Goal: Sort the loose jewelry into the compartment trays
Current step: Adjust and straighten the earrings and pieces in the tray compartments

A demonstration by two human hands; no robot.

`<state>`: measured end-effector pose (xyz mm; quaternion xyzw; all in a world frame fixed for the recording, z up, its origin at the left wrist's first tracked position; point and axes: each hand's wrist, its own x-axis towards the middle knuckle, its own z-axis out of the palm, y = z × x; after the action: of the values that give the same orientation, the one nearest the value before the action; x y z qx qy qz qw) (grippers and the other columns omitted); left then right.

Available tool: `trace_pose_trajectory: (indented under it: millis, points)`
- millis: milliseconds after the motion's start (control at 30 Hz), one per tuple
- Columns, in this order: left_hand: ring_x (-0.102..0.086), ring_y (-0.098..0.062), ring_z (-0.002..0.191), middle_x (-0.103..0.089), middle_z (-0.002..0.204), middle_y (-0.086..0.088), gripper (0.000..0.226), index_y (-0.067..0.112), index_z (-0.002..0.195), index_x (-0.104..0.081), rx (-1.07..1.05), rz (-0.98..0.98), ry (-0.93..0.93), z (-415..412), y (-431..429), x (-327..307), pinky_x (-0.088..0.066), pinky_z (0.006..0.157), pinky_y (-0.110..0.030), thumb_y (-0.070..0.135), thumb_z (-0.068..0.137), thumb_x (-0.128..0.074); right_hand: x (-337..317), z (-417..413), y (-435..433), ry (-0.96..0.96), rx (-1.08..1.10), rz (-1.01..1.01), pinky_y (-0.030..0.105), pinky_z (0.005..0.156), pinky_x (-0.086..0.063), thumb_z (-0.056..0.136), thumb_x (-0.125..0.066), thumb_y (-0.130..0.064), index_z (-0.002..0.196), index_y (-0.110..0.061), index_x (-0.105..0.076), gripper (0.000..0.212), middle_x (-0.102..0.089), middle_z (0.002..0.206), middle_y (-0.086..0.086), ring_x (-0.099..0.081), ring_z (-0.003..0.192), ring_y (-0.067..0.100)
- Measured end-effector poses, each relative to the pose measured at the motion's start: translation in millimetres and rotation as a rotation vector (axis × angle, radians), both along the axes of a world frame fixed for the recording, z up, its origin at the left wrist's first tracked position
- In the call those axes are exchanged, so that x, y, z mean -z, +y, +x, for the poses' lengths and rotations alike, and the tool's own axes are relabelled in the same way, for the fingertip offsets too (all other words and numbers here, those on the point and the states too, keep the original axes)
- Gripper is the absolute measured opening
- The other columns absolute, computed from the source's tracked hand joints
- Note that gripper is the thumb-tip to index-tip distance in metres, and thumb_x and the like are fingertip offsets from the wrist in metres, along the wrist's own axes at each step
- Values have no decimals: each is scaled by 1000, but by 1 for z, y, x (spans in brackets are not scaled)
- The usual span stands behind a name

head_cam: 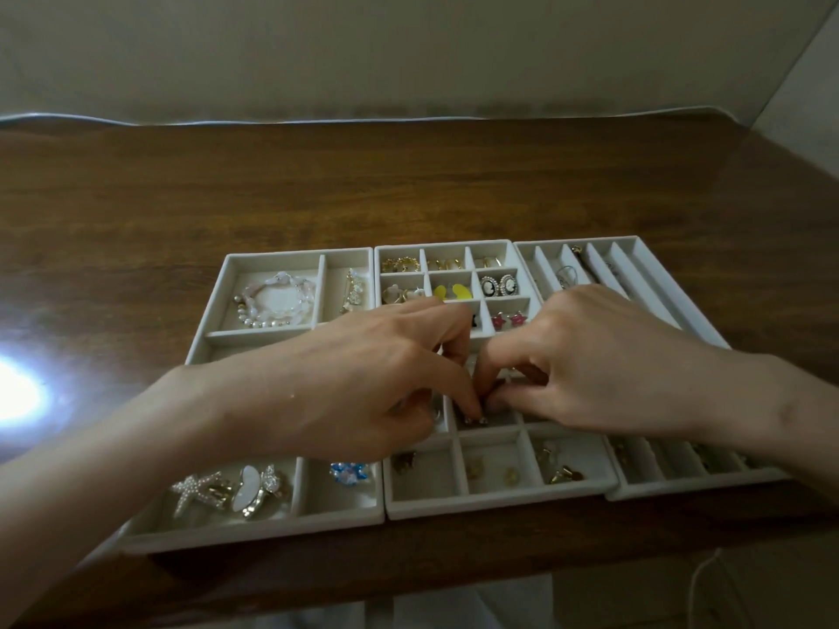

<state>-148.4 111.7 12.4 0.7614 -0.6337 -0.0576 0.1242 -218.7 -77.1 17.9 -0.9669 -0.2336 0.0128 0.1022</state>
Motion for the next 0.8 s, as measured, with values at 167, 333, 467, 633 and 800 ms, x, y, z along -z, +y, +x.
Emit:
trace_pose_trajectory:
  millis: [167, 333, 467, 633, 800]
  points:
    - [-30, 7, 82, -37, 89, 14, 46, 32, 105, -69, 3, 4, 12, 0, -2, 2, -30, 72, -4, 24, 72, -38, 3, 1, 0, -34, -19, 0, 11, 52, -22, 74, -75, -26, 78, -24, -71, 5, -45, 51, -18, -29, 41, -9]
    - [-32, 9, 82, -36, 88, 14, 48, 33, 107, -68, 4, 9, 11, -1, -2, 1, -30, 72, -2, 24, 72, -36, 3, 0, -2, -44, -2, -8, 11, 52, -20, 75, -74, -28, 77, -24, -72, 5, -45, 51, -18, -30, 41, -9]
    - [-34, 12, 85, -35, 89, 16, 45, 34, 104, -68, -1, 9, 26, 0, 0, 0, -30, 71, -4, 24, 73, -38, 3, -1, -1, -39, 6, -2, 11, 51, -20, 74, -72, -27, 74, -23, -70, 4, -42, 50, -19, -29, 40, -9]
    - [-33, 6, 84, -37, 90, 14, 45, 35, 104, -66, -1, 32, -6, -1, 1, 1, -35, 70, -10, 24, 73, -37, 3, -2, -1, -31, 14, -26, 10, 51, -24, 77, -74, -25, 76, -23, -71, 4, -43, 49, -18, -35, 42, -6]
    - [-33, 1, 85, -37, 90, 13, 47, 33, 108, -65, 11, 46, -14, -2, -1, 4, -37, 74, -15, 24, 73, -36, -7, -5, -8, 17, 71, 53, 5, 51, -35, 82, -69, -30, 85, -32, -71, 4, -39, 42, -17, -50, 49, -1]
